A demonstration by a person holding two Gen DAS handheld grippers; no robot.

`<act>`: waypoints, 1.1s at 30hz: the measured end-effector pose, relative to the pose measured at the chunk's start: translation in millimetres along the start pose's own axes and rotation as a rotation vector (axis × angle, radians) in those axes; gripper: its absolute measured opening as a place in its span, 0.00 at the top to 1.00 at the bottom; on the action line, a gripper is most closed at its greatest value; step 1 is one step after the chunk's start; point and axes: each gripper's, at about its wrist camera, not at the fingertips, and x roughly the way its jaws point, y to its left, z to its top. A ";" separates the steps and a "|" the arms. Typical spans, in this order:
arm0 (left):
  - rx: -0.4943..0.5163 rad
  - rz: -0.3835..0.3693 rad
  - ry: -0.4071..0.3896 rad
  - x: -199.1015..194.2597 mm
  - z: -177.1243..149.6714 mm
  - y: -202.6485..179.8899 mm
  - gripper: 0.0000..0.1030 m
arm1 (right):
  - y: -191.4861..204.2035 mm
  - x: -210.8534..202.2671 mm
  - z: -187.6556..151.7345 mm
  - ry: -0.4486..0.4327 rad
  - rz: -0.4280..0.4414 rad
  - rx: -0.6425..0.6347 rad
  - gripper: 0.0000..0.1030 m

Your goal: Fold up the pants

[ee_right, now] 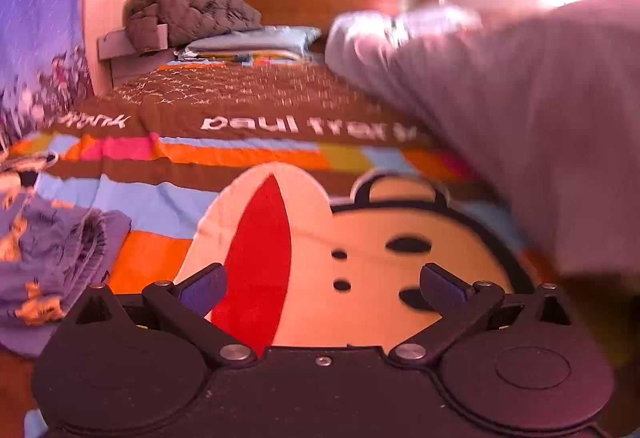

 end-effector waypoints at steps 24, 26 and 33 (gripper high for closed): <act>-0.506 -0.360 0.079 35.1 -36.2 143.8 0.73 | 146.9 -31.7 33.9 0.138 0.144 -0.232 0.01; -0.572 -0.392 0.091 42.6 -38.6 150.7 0.73 | 153.7 -22.7 61.4 0.166 0.306 -0.084 0.03; -0.617 -0.405 0.072 54.3 -39.7 148.0 0.57 | 248.8 61.3 136.8 0.391 0.582 -0.093 0.19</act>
